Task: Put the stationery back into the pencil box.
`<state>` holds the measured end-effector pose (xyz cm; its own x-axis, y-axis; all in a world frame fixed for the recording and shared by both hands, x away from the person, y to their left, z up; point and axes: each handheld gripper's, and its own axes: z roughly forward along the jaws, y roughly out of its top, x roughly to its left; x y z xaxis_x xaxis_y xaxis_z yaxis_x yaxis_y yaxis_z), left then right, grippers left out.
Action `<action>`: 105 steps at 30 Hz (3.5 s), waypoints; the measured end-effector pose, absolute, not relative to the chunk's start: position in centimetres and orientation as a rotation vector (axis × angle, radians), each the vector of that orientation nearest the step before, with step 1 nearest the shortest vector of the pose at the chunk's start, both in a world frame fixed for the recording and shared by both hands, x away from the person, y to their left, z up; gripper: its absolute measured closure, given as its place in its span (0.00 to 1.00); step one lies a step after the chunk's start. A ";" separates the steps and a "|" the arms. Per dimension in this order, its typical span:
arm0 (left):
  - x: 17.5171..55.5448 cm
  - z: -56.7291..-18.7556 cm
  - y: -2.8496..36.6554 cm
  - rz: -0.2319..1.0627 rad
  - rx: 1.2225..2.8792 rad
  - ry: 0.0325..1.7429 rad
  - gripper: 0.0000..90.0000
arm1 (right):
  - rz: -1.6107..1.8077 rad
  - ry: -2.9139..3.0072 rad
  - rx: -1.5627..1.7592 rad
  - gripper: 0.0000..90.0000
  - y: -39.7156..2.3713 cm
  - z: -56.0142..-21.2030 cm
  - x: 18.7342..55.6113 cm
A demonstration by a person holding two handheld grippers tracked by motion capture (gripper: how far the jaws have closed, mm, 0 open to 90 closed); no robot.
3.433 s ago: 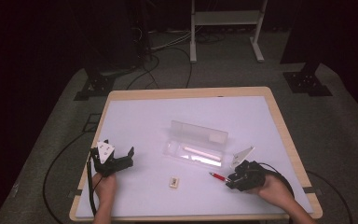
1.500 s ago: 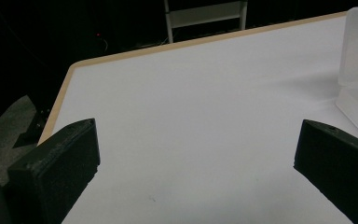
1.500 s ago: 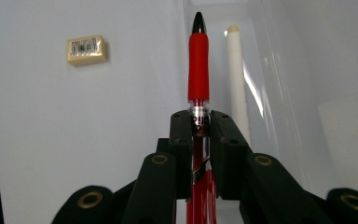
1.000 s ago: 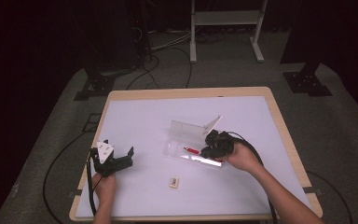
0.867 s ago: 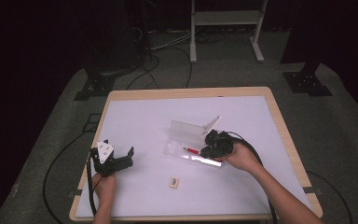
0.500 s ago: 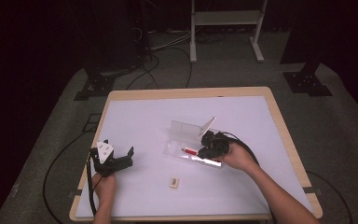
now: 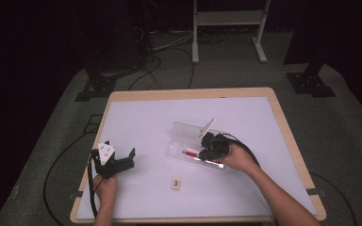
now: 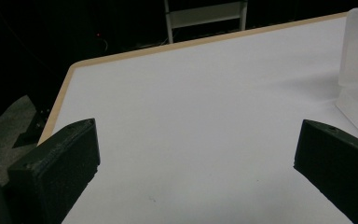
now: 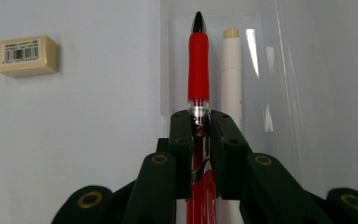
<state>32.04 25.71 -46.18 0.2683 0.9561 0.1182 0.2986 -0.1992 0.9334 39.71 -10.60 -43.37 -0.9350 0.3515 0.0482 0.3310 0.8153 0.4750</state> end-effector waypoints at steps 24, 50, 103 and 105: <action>32.0 -46.2 25.7 0.961 1.680 1.165 0.00 | 0.877 2.918 0.603 0.74 -11.7 -42.5 39.6; 32.1 -46.2 25.7 0.961 1.679 1.167 0.00 | 1.022 2.895 0.527 0.43 -11.2 -40.1 35.0; 32.0 -46.2 25.7 0.956 1.678 1.171 0.00 | 0.898 3.017 0.331 0.41 -3.0 -44.4 32.0; 32.0 -46.2 25.7 0.958 1.680 1.169 0.00 | 0.889 3.019 0.328 0.45 -2.8 -44.8 32.1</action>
<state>32.03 25.72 -46.17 0.2682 0.9564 0.1158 0.3020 -0.1977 0.9326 32.08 -2.83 -44.76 -0.9783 0.1912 0.0798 0.2039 0.8206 0.5340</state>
